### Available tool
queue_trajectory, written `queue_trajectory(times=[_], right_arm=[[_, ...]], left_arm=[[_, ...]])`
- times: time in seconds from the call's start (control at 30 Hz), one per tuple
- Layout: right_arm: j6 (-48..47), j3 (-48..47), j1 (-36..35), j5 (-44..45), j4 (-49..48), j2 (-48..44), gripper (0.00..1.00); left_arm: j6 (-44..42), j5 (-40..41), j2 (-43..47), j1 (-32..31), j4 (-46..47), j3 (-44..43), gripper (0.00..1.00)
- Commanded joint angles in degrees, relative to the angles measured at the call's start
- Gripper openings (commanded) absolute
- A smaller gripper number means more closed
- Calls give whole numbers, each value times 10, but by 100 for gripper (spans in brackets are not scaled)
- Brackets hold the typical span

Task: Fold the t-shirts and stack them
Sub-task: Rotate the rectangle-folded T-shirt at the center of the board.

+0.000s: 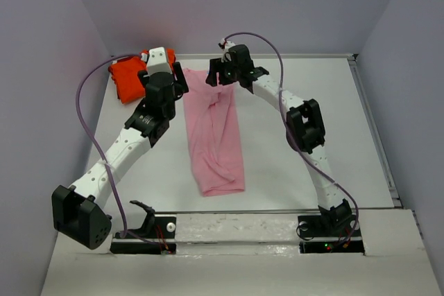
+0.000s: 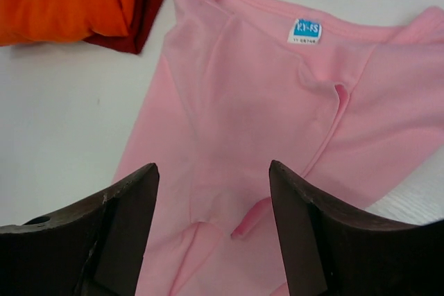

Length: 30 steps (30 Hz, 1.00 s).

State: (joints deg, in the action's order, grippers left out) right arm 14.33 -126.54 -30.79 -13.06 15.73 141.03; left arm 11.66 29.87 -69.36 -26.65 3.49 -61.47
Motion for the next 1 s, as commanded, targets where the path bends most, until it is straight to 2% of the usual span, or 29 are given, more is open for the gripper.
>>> queue_trajectory(times=[0.0, 0.07, 0.2, 0.27, 0.33, 0.5, 0.73, 0.97], right_arm=[[-1, -35, -1, -79, -52, 0, 70], [14, -34, 6, -112, -84, 13, 71], [81, -100, 34, -240, -97, 85, 70], [126, -100, 41, -267, -136, 103, 71], [146, -80, 41, -269, -168, 105, 72], [162, -85, 52, -268, -166, 130, 72], [177, -42, 75, -251, -167, 121, 74], [156, -11, 109, -222, -107, 96, 76]], left_arm=[[-10, 64, 8, -1, 19, -8, 79], [-10, 72, -5, 1, 6, -15, 79], [-9, 70, -12, 2, 5, -17, 79], [-9, 70, -11, 1, 5, -17, 79], [-9, 69, -10, 2, 5, -16, 79], [-11, 68, -9, 1, 6, -16, 79], [-10, 62, -9, 1, 6, -17, 79], [-13, 63, 1, 2, 6, -15, 79]])
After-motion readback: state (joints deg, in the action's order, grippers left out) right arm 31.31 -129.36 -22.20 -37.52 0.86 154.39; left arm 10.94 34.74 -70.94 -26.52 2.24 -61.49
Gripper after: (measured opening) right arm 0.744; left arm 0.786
